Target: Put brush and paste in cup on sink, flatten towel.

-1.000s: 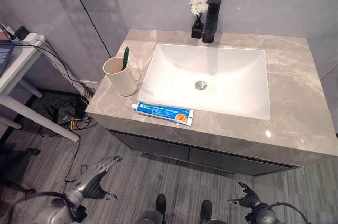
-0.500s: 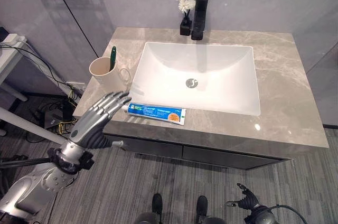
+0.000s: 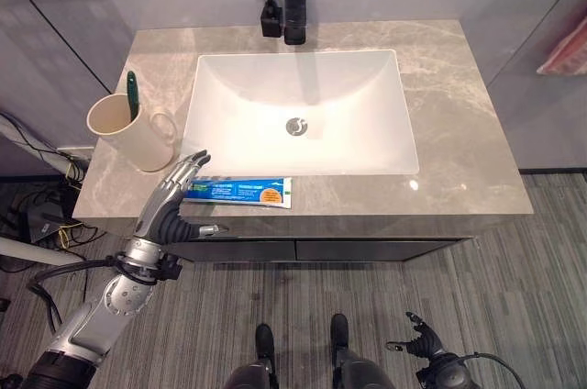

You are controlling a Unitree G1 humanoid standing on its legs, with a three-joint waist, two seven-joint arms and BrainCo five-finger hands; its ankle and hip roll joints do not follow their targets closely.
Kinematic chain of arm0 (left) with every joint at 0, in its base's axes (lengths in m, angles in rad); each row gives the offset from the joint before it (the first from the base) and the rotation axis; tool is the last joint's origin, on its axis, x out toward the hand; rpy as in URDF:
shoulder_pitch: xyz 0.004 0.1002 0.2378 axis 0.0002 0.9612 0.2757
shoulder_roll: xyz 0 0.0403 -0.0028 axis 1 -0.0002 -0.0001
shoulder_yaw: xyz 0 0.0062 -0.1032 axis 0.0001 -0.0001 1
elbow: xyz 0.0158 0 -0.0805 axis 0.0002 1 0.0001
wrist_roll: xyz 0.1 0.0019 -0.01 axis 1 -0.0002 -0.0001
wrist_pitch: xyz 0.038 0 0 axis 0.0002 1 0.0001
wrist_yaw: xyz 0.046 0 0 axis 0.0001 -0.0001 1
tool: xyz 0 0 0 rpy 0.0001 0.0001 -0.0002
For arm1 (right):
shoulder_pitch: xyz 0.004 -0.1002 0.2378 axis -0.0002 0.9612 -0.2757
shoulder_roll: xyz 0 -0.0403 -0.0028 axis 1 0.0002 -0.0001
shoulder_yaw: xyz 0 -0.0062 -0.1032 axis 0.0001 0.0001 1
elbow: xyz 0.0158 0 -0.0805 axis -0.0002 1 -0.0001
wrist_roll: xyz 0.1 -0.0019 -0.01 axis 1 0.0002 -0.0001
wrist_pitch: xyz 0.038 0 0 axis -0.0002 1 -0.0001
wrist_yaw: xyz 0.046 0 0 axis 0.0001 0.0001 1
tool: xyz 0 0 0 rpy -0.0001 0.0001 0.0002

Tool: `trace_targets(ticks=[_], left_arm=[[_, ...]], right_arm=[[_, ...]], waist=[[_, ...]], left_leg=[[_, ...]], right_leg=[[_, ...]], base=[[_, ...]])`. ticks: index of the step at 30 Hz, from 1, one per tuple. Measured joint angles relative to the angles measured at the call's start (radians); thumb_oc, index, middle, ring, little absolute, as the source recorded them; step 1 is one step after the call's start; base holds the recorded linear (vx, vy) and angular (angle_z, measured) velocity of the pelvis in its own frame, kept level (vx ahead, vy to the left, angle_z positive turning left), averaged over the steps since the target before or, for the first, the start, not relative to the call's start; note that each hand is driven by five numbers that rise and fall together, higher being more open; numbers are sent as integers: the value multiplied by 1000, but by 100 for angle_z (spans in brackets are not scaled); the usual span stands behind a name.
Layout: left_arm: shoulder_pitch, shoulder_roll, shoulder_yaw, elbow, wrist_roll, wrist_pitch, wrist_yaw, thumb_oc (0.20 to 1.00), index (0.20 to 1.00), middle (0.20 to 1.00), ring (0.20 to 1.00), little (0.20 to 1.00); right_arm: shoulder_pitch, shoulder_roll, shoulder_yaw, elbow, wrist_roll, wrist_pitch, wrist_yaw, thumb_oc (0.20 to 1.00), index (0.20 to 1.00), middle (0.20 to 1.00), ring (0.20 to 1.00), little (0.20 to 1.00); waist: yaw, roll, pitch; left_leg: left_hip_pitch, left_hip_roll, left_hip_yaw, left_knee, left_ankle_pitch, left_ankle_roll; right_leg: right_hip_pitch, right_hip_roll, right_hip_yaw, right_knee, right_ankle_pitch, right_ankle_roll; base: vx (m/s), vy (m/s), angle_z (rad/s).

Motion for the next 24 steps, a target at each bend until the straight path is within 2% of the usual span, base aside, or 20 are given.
trace_targets(ticks=[13,17,20,24], left_arm=[[-8,1,1,43,2,21,0,1000,1000,1000,1000,1000],[-21,0,1,59,9,35,-2,1000,1000,1000,1000,1000],[7,-44,16,54,-27,52,-30,1000,1000,1000,1000,1000],[12,-43,11,42,-66,66,-66,1000,1000,1000,1000,1000]], right_arm=[[-15,0,0,-6,1,0,-1,1000,1000,1000,1000,1000],[-15,4,-42,-7,19,0,-1,1000,1000,1000,1000,1000],[-18,10,-62,-8,51,0,-1,1000,1000,1000,1000,1000],[-17,10,-62,-14,63,0,1,1000,1000,1000,1000,1000]], waist=[[-4,10,-1],[-5,21,-3],[-6,31,-8],[-6,41,-14]], left_leg=[[-29,-1,4,0,1,1],[-31,-2,1,0,1,1],[-31,-2,1,0,1,1],[-32,-2,1,0,1,1]], right_leg=[[-32,0,11,0,6,-3],[-33,0,10,0,6,-3],[-34,0,11,0,5,-3],[-35,0,11,0,5,-3]], base=[[0,13,-1],[0,0,0],[0,0,0],[0,0,0]])
